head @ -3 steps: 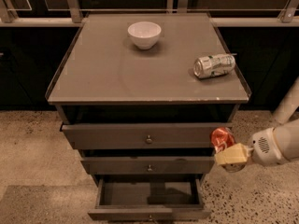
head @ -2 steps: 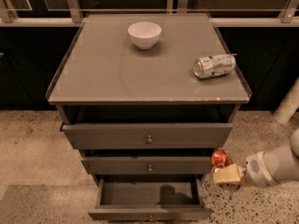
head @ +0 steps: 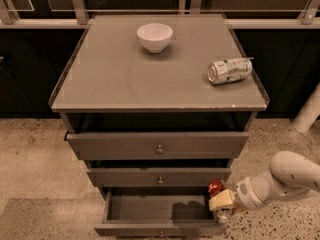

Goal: Place coke can into bottom drawer

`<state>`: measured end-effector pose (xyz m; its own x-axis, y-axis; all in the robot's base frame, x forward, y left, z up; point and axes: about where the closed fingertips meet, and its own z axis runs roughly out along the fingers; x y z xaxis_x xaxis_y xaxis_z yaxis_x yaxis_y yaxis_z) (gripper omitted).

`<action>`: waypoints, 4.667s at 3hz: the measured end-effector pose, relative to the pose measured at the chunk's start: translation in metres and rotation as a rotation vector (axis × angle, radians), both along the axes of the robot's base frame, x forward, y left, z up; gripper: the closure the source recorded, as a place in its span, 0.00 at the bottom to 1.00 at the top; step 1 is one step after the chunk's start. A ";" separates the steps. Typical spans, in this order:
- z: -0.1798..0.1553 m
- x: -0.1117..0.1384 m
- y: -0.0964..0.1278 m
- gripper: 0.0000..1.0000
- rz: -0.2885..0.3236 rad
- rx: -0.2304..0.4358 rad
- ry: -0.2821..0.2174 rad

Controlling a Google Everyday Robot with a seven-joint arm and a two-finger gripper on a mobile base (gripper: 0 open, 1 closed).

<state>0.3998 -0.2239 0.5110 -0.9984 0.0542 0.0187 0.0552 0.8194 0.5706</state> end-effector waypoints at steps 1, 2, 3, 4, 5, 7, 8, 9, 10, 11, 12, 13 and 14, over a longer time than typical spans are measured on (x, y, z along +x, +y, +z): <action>-0.007 -0.001 0.004 1.00 0.005 0.007 0.013; -0.017 0.000 -0.010 1.00 -0.069 0.016 0.021; -0.052 0.019 -0.025 1.00 -0.159 0.056 0.023; -0.107 0.038 -0.024 1.00 -0.222 0.124 0.050; -0.154 0.050 -0.016 1.00 -0.246 0.165 0.101; -0.193 0.057 -0.006 1.00 -0.262 0.175 0.167; -0.203 0.055 -0.013 1.00 -0.318 0.194 0.189; -0.222 0.061 0.002 1.00 -0.305 0.236 0.217; -0.239 0.069 0.025 1.00 -0.279 0.274 0.245; -0.251 0.078 0.044 1.00 -0.261 0.292 0.255; -0.262 0.085 0.055 1.00 -0.261 0.291 0.261; -0.275 0.094 0.063 1.00 -0.272 0.274 0.267; -0.292 0.096 0.063 1.00 -0.297 0.251 0.278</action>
Offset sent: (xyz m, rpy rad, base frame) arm 0.0031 -0.0328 -0.0296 0.0261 0.0277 -0.1780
